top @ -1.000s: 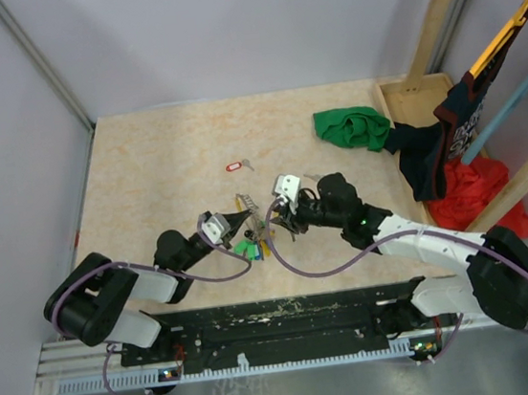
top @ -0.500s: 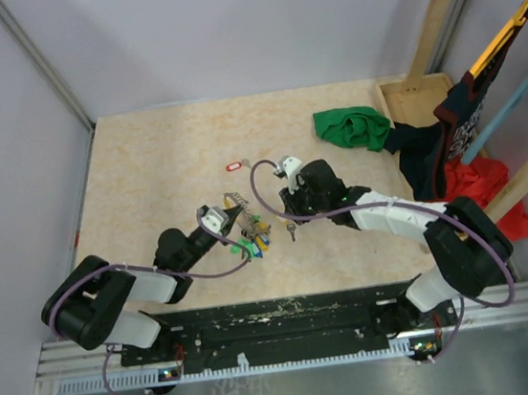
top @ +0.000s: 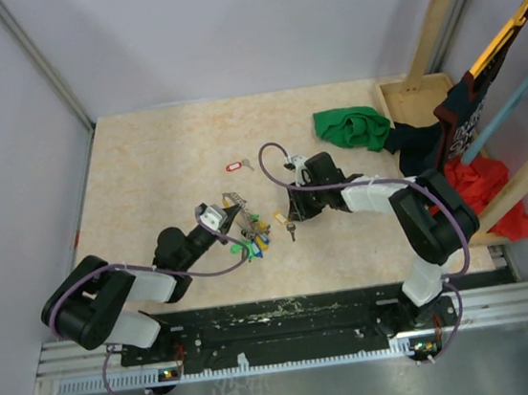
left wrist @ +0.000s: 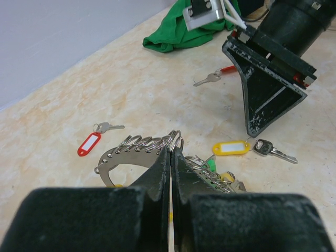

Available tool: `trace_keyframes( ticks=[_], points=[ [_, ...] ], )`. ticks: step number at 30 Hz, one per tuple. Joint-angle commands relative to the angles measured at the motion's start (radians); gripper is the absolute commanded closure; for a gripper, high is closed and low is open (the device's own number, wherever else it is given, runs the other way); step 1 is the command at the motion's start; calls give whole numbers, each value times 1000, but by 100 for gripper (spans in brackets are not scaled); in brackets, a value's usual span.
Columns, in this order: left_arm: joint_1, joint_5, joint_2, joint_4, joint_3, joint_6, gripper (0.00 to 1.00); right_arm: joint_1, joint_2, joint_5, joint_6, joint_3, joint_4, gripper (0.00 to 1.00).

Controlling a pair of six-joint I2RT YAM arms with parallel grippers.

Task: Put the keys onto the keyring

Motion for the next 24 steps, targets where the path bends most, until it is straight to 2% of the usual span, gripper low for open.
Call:
trace_keyframes(
  ticks=[1,6,9,16,20,24],
  points=[
    [7,12,0,33,28,-16,100,-5,39,-92,36,53,39,74],
    [7,18,2,33,29,-17,100,-9,76,-106,36,57,44,74],
    [7,19,1,31,30,-17,100,-9,84,-129,38,57,55,79],
    [7,20,-2,31,28,-16,100,-9,18,-123,12,49,38,100],
    [7,21,-4,31,29,-16,100,-9,-78,-95,-23,39,-2,100],
    [7,26,-3,30,29,-15,100,4,-146,23,-70,58,-120,100]
  ],
)
